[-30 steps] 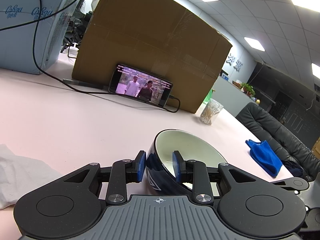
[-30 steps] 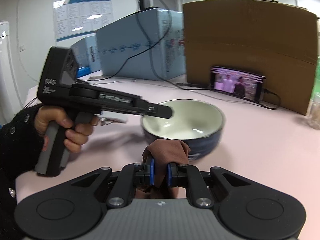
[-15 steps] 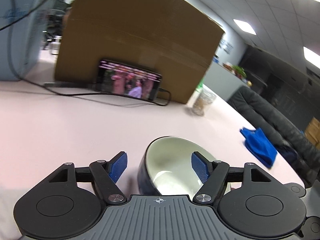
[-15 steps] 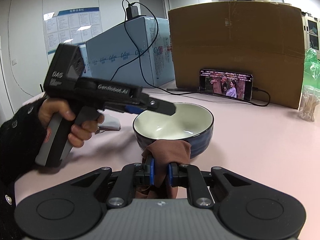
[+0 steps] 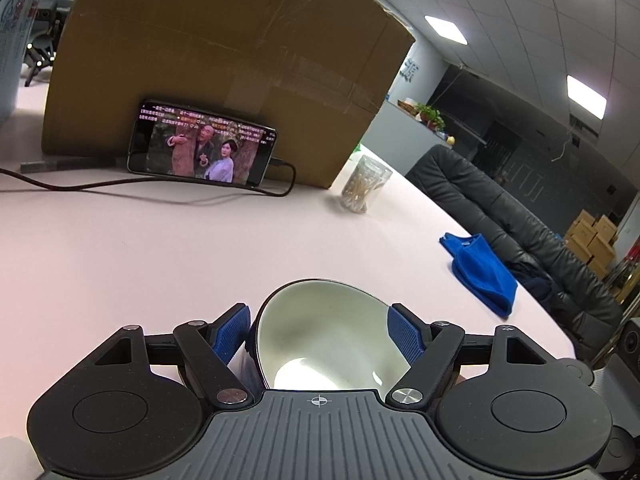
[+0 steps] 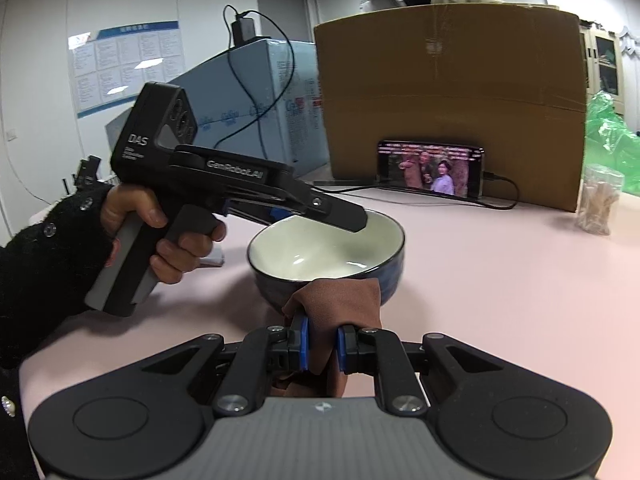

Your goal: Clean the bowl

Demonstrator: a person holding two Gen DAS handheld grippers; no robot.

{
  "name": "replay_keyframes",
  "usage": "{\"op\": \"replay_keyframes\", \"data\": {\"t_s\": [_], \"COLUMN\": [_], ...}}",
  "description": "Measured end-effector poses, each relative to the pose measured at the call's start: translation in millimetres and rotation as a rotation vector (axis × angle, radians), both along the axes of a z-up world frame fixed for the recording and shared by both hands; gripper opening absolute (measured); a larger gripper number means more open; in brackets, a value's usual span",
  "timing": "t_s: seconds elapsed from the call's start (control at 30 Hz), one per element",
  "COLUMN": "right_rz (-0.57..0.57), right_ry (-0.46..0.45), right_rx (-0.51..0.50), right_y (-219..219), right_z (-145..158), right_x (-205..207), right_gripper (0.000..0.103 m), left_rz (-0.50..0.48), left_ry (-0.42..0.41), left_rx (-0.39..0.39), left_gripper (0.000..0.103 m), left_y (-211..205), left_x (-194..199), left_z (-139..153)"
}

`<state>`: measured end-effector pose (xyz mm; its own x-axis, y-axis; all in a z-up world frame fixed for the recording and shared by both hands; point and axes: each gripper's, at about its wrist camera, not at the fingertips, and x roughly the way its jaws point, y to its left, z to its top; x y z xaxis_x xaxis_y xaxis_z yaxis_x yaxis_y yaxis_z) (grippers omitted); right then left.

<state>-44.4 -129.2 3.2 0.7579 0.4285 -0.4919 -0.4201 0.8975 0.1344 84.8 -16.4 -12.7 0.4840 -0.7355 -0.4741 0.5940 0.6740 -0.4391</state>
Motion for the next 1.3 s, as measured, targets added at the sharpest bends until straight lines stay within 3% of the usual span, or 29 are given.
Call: {"op": "replay_keyframes", "data": {"t_s": [0.37,0.63,0.9,1.3], "right_rz": [-0.079,-0.135,-0.128,0.006], "right_ry": [-0.013,-0.047,-0.039,0.01], "right_rx": [-0.054,-0.149,-0.124,-0.04], "right_y": [-10.5,-13.5,-21.3,-7.7], "right_z": [0.9,1.2,2.0,5.8], "right_x": [1.1,14.7,14.9,-13.5], "right_gripper": [0.016,0.016,0.016,0.016], "left_rz": [0.03,0.133,0.138,0.117], "left_ry": [-0.023,0.069,-0.011,0.037], "left_rx": [0.04,-0.005,0.007,-0.039], "left_gripper": [0.079,0.083,0.084,0.084], "left_y": [6.4,11.5,12.6,7.8], "left_x": [-29.0,-55.7,-48.8,-36.1], "left_z": [8.3,9.1,18.2,11.0]}}
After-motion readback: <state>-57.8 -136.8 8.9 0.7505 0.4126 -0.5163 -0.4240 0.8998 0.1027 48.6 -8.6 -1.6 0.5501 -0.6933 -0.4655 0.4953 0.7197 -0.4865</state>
